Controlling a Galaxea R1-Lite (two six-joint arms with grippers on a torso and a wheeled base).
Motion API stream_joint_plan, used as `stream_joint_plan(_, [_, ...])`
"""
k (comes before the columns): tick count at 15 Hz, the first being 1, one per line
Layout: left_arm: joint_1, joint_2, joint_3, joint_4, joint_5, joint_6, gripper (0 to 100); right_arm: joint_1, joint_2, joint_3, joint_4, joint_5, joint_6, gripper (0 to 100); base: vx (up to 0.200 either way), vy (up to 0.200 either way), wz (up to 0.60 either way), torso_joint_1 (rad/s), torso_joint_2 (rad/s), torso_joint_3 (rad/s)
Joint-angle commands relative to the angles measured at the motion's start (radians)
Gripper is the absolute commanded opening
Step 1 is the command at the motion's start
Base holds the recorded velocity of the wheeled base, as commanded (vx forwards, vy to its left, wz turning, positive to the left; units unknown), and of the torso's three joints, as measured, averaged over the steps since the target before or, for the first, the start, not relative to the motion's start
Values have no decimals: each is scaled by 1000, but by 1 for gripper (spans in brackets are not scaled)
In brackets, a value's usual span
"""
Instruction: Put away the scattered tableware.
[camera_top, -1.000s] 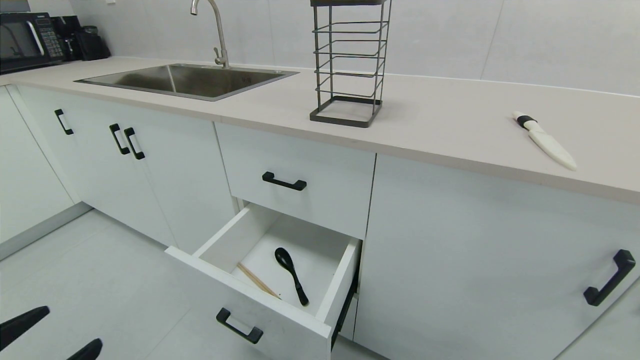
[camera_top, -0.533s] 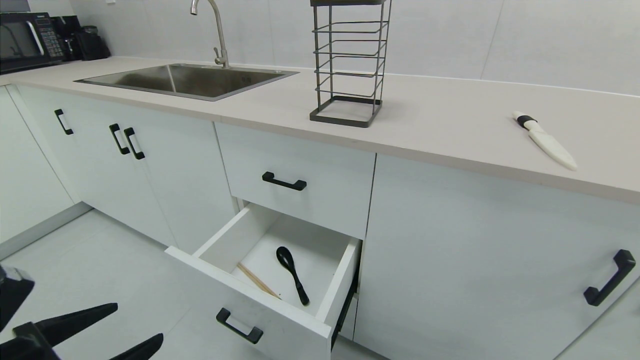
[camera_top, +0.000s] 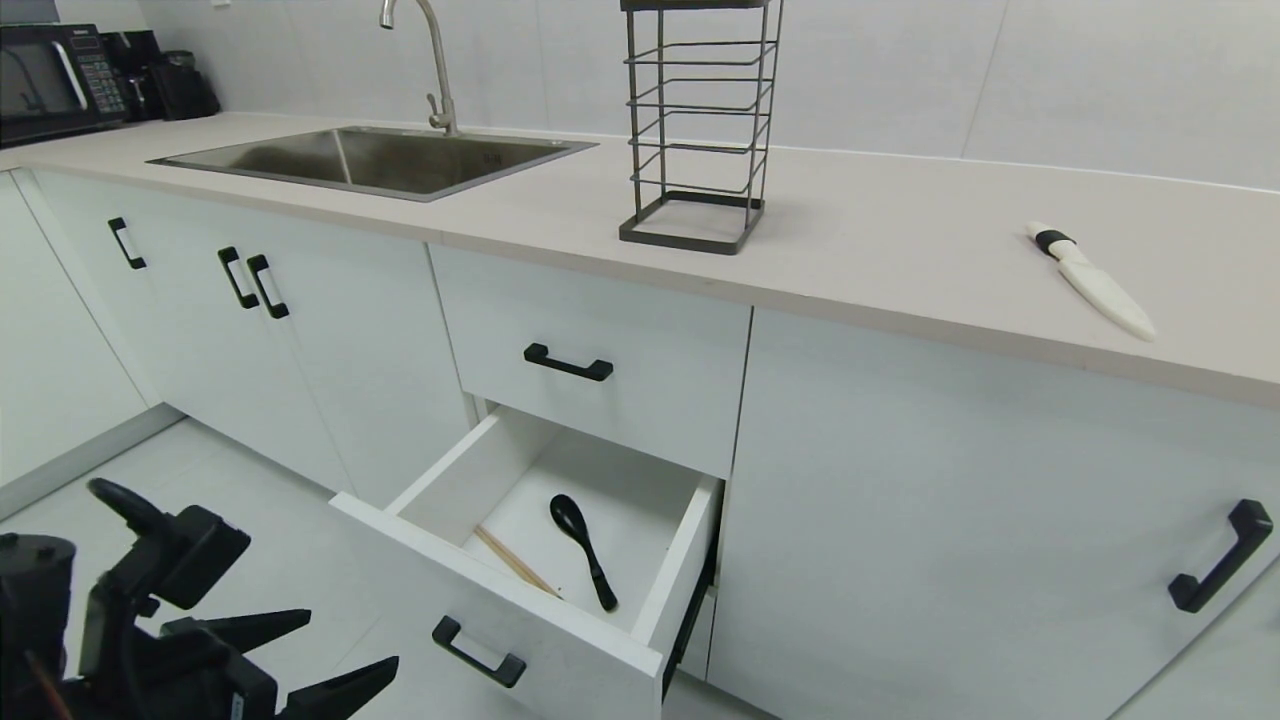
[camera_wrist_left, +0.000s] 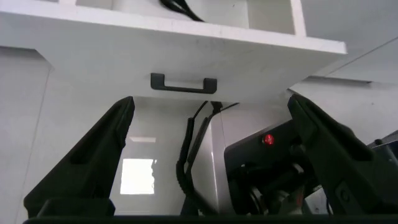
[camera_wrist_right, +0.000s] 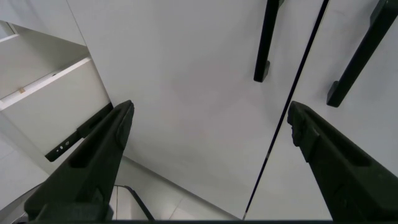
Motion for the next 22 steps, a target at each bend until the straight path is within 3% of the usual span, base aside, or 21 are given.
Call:
stream_joint_plan(1, [0,117,13,-43,0,3,100,0,3,0,0,0,0,100,0,0,0,0,0,0])
stream_joint_plan(6, [-2,234,23,-176,1,18,100,0,3,0,0,0,0,100,0,0,0,0,0,0])
stream_joint_plan(7, [6,291,31,-227,1,69,100,0,3,0,0,0,0,100,0,0,0,0,0,0])
stream_joint_plan(11, [4,412,31,-330,1,124,100,0,3,0,0,0,0,100,0,0,0,0,0,0])
stream_joint_plan(13, [6,478,39,-412,1,125,100,0,3,0,0,0,0,100,0,0,0,0,0,0])
stream_joint_plan(15, [4,564,74,-570,1,124,100,0,3,0,0,0,0,100,0,0,0,0,0,0])
stream_joint_plan(22, [6,599,46,-595,1,119,100,0,3,0,0,0,0,100,0,0,0,0,0,0])
